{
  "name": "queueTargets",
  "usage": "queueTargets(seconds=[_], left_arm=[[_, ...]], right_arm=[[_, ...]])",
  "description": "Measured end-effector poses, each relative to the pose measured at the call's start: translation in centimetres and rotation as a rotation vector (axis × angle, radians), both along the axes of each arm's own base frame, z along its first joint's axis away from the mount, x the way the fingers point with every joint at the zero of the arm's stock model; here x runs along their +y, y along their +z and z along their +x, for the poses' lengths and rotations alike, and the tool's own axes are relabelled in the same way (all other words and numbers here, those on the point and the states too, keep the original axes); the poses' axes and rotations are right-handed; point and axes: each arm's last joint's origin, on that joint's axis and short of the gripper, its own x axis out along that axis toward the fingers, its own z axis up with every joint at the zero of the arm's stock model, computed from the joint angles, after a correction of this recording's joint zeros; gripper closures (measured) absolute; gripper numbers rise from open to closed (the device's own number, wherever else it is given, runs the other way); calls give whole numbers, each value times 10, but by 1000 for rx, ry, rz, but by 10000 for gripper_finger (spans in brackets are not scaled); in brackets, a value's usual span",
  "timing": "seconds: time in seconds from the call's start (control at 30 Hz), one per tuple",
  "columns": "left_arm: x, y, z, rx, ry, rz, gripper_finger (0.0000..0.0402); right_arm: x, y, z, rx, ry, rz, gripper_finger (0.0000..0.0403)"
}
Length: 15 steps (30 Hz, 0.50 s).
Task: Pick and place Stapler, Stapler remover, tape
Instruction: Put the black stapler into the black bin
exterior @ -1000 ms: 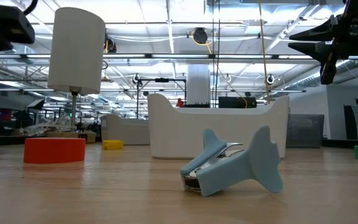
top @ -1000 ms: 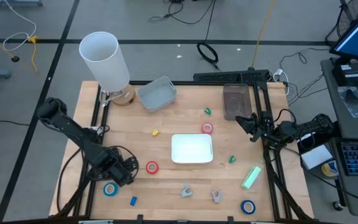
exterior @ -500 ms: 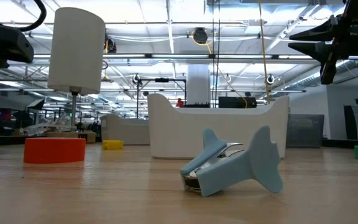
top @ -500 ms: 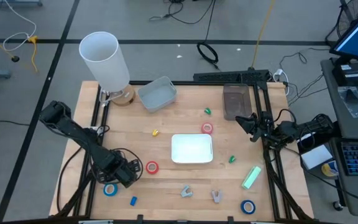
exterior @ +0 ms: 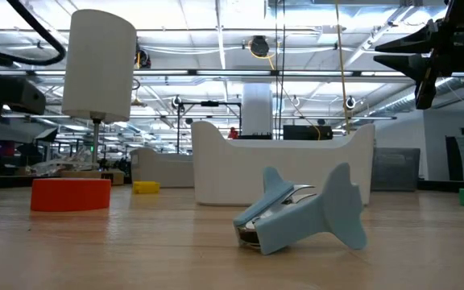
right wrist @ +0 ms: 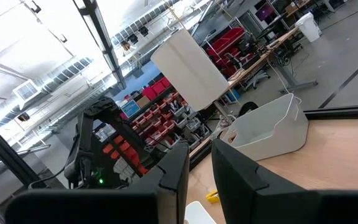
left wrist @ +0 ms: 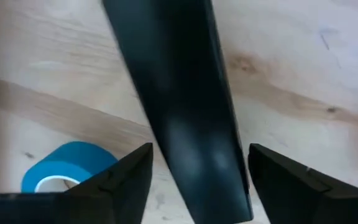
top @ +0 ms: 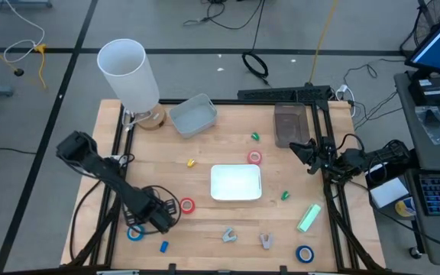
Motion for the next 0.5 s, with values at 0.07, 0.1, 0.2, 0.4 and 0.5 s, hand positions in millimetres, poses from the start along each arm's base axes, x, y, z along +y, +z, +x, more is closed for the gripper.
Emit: queueTargets(seconds=[0.07, 0.1, 0.2, 0.4, 0.5], left_arm=[[-1, -4, 2, 1, -5, 1, 183], [-2, -6, 2, 2, -6, 2, 197], [-3, -8, 4, -5, -22, -1, 245], [-2, -7, 5, -26, -30, 19, 268], [-2, -6, 4, -39, -61, 27, 268]], right_arm=[[0, 0, 0, 0, 0, 0, 337], [0, 0, 0, 0, 0, 0, 337], [0, 0, 0, 0, 0, 0, 337], [0, 0, 0, 0, 0, 0, 337], [0, 0, 0, 0, 0, 0, 337]])
